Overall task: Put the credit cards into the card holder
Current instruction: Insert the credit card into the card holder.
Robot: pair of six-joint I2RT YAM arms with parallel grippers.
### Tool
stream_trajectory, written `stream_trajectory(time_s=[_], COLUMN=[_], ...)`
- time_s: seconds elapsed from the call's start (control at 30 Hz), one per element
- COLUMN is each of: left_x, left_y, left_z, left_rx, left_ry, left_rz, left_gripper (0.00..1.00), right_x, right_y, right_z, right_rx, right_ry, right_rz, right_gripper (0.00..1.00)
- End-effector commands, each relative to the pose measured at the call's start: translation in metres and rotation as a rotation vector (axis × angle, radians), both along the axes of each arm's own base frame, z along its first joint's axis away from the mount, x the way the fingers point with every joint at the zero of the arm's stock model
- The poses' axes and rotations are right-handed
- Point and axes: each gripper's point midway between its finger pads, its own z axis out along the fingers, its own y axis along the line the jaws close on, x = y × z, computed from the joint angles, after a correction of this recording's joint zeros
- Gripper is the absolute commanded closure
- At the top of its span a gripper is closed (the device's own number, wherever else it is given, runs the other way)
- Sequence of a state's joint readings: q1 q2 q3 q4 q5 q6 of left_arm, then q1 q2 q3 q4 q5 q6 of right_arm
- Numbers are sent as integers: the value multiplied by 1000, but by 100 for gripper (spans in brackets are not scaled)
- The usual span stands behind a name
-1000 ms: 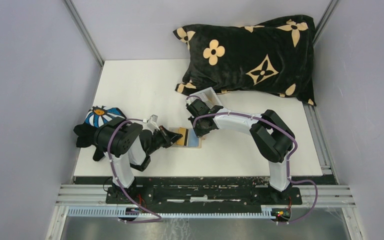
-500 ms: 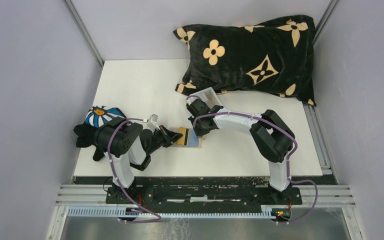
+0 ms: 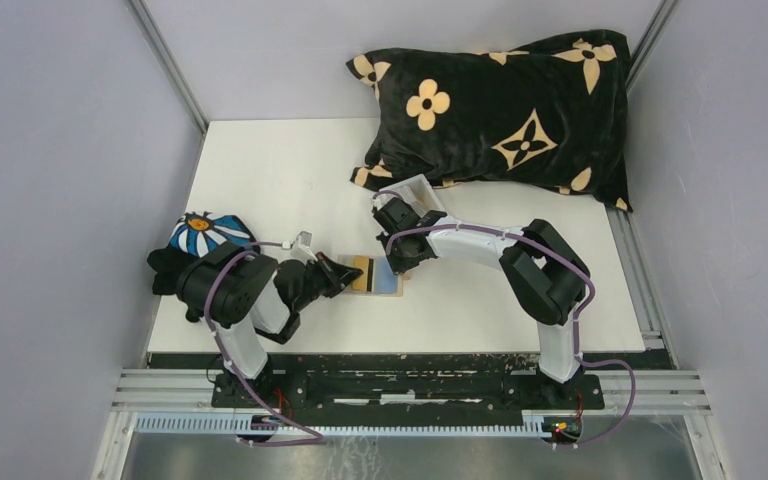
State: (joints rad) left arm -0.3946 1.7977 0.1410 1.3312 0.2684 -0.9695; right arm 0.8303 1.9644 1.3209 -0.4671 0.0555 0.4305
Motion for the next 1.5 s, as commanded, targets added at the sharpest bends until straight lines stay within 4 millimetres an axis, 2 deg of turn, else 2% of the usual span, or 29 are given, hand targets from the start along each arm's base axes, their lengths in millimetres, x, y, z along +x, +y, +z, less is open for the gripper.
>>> stream_trajectory(time_s=[0.0,0.27,0.73,1.47], left_x=[-11,-10,-2,-32], left_y=[9,-9,-13,-13], left_z=[-20,-15,-17,-32], left_rx=[47,26,20,68], left_ry=[102,101,150,220], left_rz=[51,15,34,-7], left_gripper=[97,97,97,97], right_x=[-23,-23,-23,-22], right_y=[-27,-26,-31,-34], right_z=[-50,-49,-51,-53], right_rx=[-138,-136,-155,-161], right_ry=[103,105,94,86], right_rz=[-4,1,5,-13], right_gripper=[99,99,99,99])
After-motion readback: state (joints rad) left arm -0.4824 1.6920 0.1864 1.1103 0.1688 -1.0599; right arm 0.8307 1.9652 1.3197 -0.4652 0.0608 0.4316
